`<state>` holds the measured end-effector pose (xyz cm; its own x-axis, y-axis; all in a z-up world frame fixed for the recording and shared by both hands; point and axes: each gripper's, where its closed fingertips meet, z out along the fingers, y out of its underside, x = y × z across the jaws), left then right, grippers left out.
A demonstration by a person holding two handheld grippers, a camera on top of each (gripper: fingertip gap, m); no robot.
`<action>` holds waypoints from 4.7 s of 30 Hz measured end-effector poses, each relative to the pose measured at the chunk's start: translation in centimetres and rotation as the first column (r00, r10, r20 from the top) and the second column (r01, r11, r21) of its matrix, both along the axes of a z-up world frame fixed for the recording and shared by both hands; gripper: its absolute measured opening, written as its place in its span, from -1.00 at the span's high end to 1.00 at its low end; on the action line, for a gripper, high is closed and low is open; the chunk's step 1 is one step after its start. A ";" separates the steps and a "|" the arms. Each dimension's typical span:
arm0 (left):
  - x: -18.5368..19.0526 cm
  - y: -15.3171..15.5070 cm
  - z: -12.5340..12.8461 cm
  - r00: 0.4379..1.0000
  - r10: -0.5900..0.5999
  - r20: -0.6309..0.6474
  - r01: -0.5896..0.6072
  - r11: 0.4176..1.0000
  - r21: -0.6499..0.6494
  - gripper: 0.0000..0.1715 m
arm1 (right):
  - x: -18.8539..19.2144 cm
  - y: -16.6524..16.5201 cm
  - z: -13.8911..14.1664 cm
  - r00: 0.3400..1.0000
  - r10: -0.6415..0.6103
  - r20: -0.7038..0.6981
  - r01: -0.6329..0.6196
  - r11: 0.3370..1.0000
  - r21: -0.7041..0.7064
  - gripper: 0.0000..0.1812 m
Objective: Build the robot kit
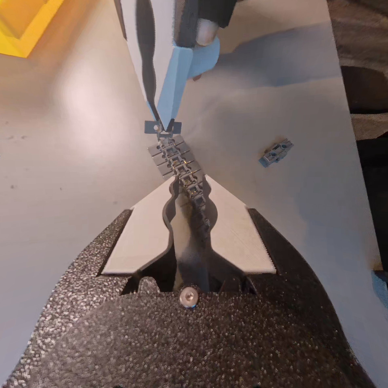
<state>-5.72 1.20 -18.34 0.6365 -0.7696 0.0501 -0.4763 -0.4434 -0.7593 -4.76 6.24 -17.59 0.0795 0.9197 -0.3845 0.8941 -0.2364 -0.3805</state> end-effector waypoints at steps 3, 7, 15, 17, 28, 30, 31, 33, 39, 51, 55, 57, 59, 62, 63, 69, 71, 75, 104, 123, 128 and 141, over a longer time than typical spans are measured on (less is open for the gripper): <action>0.0 -0.1 -0.5 0.999 -0.007 -0.036 0.007 1.000 0.007 0.78 | 0.2 0.3 -0.6 0.998 0.015 0.060 -0.015 1.000 0.009 0.93; 0.0 0.0 -0.5 0.999 -0.008 -0.044 0.009 1.000 0.017 0.79 | 0.4 0.5 -0.9 0.988 0.055 0.142 -0.058 0.998 0.017 0.93; 0.0 -0.1 -0.6 0.999 -0.007 -0.047 0.008 1.000 0.027 0.79 | -0.1 0.5 -0.8 0.964 0.113 0.242 -0.138 0.986 0.088 0.93; 0.0 -0.1 -0.6 0.999 -0.006 -0.048 0.007 1.000 0.029 0.79 | -0.1 0.5 -0.9 0.964 0.105 0.246 -0.129 0.988 0.086 0.92; 0.0 -0.1 -0.6 0.998 0.002 -0.056 0.000 0.999 0.037 0.79 | 0.0 0.6 -1.3 0.969 0.031 0.247 -0.078 0.980 0.182 0.93; 0.0 -0.1 -0.6 0.998 0.001 -0.058 0.001 0.999 0.039 0.80 | -0.1 0.5 -1.3 0.970 0.032 0.243 -0.085 0.973 0.214 0.93; 0.1 -0.1 -0.6 0.998 0.001 -0.060 0.002 0.999 0.041 0.80 | -0.1 0.5 -1.3 0.969 0.034 0.243 -0.089 0.971 0.222 0.93; 0.1 -0.1 -0.6 0.998 0.001 -0.064 0.002 0.999 0.046 0.80 | 0.2 0.5 -1.7 0.963 0.044 0.267 -0.109 0.967 0.232 0.91; 0.0 -0.1 -0.6 0.998 0.004 -0.066 -0.001 0.999 0.047 0.79 | -0.3 0.6 -1.5 0.971 0.051 0.233 -0.106 0.968 0.229 0.92; 0.2 -0.1 -0.5 0.998 -0.015 -0.063 0.019 0.998 0.057 0.81 | 0.4 0.7 1.9 0.995 -0.067 -0.077 0.071 0.996 0.055 0.60; 0.4 -0.4 -0.6 0.998 -0.035 -0.060 0.038 0.998 0.050 0.82 | 0.6 -0.4 2.7 0.979 -0.160 -0.124 0.140 0.979 -0.151 0.63; 0.3 -0.5 -0.5 0.997 -0.041 -0.061 0.045 0.998 0.051 0.82 | 0.9 -0.3 3.4 0.973 -0.178 -0.147 0.144 0.967 -0.212 0.63; 0.2 -0.6 -0.5 0.997 -0.044 -0.064 0.047 0.997 0.056 0.82 | 1.2 0.1 3.8 0.969 -0.167 -0.184 0.135 0.975 -0.175 0.63; 0.3 -0.5 -0.5 0.996 -0.049 -0.070 0.054 0.997 0.063 0.82 | 1.8 -0.9 4.1 0.973 -0.049 -0.227 0.039 0.998 -0.047 0.63; 0.2 -0.5 -0.5 0.996 -0.052 -0.076 0.057 0.996 0.070 0.82 | 2.1 -1.8 3.9 0.975 0.017 -0.224 -0.015 1.000 0.011 0.63; -0.3 0.4 -0.3 0.994 -0.025 -0.106 0.038 0.992 0.123 0.82 | 5.0 -7.5 1.5 0.955 0.281 -0.099 -0.254 0.941 0.223 0.63; -0.5 0.6 0.1 0.996 -0.011 -0.084 0.023 0.990 0.141 0.83 | 5.8 -8.7 0.8 0.947 0.312 -0.075 -0.284 0.923 0.258 0.63; -0.9 0.8 1.1 1.000 0.008 -0.025 -0.004 0.989 0.147 0.81 | 6.8 -9.8 -0.6 0.941 0.334 -0.047 -0.303 0.899 0.317 0.63; 0.0 -0.5 1.2 0.941 -0.323 -0.103 0.337 0.925 0.178 0.81 | 14.1 7.4 15.5 0.858 0.097 -0.504 0.382 0.536 0.753 0.47; -3.7 1.0 4.3 0.991 -0.090 0.098 0.061 0.963 0.263 0.77 | 12.2 11.1 10.5 0.954 0.280 -0.102 -0.128 0.694 0.708 0.75; -3.2 1.2 4.6 0.986 -0.096 0.140 0.059 0.968 0.245 0.77 | 11.5 11.0 11.5 0.948 0.299 -0.105 -0.118 0.641 0.758 0.87; -2.4 1.2 3.7 0.988 -0.087 0.129 0.059 0.977 0.207 0.77 | 10.5 11.0 14.6 0.880 0.272 -0.389 0.062 0.745 0.664 0.43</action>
<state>-8.15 2.44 -14.66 0.5765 -0.8166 -0.0282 -0.3870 -0.2425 -0.8896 5.78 17.26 -3.02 -0.0534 0.9412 0.3337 0.5934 0.2986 -0.7475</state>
